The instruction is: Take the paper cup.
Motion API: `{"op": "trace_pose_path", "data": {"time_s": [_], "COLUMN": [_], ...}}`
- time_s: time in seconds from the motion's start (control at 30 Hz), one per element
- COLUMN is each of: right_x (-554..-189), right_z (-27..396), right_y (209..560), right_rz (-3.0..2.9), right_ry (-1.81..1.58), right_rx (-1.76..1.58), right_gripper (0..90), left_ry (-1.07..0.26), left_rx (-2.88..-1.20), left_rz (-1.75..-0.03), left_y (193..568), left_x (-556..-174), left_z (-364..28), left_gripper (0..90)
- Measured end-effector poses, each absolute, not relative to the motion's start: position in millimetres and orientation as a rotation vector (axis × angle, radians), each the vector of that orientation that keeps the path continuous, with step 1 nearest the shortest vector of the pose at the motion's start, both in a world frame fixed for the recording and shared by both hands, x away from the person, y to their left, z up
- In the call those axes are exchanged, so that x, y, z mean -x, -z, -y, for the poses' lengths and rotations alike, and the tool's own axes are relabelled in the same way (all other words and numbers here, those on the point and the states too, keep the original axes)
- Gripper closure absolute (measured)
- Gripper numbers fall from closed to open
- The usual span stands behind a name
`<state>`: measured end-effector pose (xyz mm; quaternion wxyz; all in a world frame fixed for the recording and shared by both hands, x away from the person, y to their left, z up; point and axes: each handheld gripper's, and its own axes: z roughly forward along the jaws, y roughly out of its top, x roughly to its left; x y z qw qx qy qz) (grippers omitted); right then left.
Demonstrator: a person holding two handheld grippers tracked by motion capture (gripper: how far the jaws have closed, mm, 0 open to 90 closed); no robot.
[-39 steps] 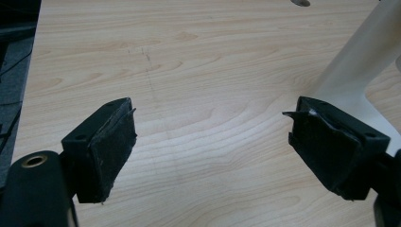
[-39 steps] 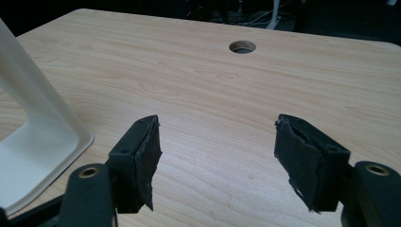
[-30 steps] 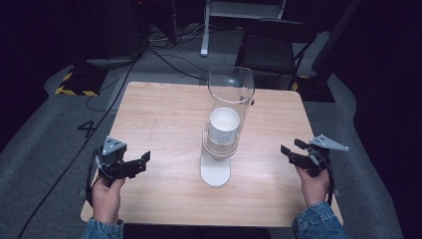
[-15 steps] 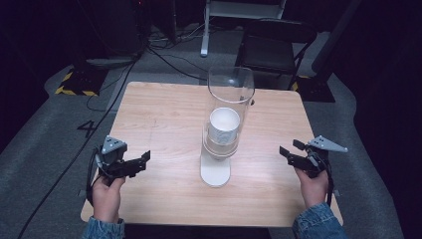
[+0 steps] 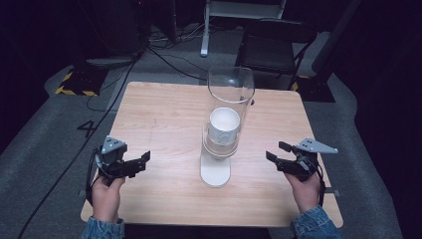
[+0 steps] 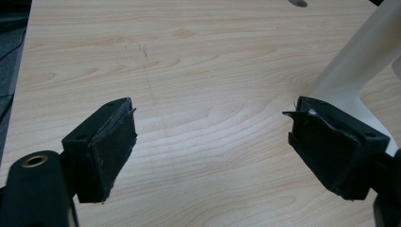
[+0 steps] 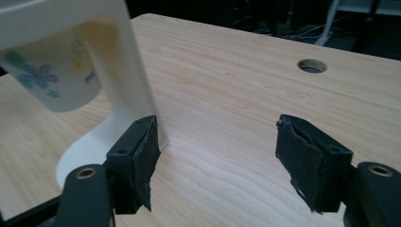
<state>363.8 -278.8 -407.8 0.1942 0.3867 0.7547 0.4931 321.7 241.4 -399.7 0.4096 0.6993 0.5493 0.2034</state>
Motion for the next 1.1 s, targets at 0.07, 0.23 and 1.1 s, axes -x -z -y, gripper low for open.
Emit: {"op": "trace_pose_path", "data": {"time_s": [0.07,0.23,1.1], "right_x": [-362,-360,-362], "right_z": [273,258,189], "right_y": [407,406,416], "right_rz": [-2.132,-2.167,-2.3], "right_ry": [-1.393,-1.41,-1.469], "right_rx": [-1.072,-1.025,-0.833], "right_gripper": [30.8,30.3,18.7], "left_ry": [-0.513,-0.513,-0.494], "left_rx": [-1.758,-1.765,-1.784], "left_rz": [-1.388,-1.382,-1.387], "left_y": [401,401,406], "left_x": [-322,-323,-325], "left_z": [-242,-241,-238], "left_gripper": [15.7,15.6,15.7]}}
